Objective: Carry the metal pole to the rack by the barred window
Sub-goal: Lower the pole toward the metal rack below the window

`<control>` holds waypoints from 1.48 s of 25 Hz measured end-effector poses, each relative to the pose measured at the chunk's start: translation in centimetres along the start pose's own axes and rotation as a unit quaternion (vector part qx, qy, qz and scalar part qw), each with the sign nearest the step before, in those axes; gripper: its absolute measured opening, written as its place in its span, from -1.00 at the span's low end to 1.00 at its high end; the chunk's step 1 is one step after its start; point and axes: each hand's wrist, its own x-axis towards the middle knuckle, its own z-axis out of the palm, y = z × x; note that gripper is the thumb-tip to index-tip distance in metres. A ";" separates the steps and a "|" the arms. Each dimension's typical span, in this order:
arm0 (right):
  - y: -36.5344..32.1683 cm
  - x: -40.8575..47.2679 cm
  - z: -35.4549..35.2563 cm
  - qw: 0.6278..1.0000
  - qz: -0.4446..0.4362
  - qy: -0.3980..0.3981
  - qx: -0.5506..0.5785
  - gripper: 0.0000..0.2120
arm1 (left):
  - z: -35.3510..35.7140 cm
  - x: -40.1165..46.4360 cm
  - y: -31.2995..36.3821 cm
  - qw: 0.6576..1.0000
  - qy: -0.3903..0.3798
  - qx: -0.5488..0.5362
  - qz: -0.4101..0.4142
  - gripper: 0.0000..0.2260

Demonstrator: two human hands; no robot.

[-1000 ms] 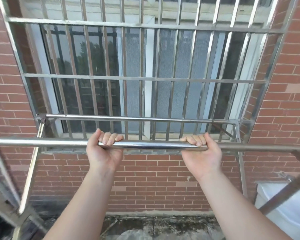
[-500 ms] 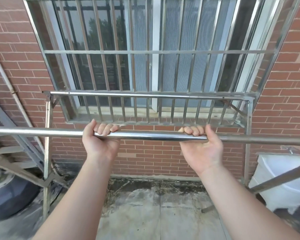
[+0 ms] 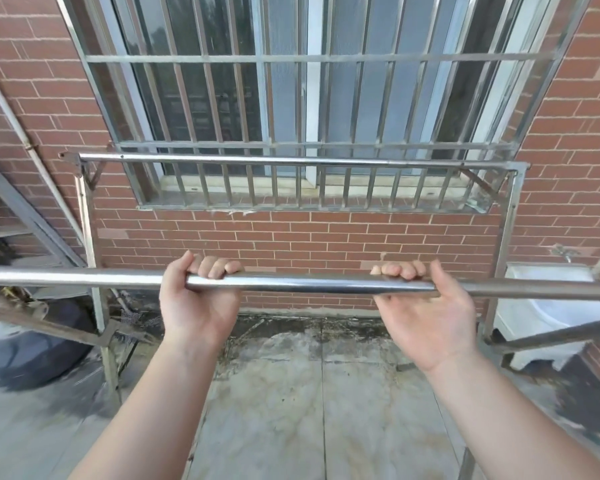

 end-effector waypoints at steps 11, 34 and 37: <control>2.4 -0.4 2.9 0.981 -0.124 0.149 0.013 -0.79 | -1.2 -0.8 10.6 0.993 0.112 0.025 0.015 -0.82; 0.9 3.6 3.5 0.974 -0.163 0.155 0.011 -0.61 | 0.5 6.6 10.2 0.994 0.103 -0.012 -0.018 -0.65; 0.5 3.3 2.8 0.975 -0.151 0.163 0.005 -0.62 | -0.8 5.0 10.1 0.996 0.086 -0.014 -0.014 -0.66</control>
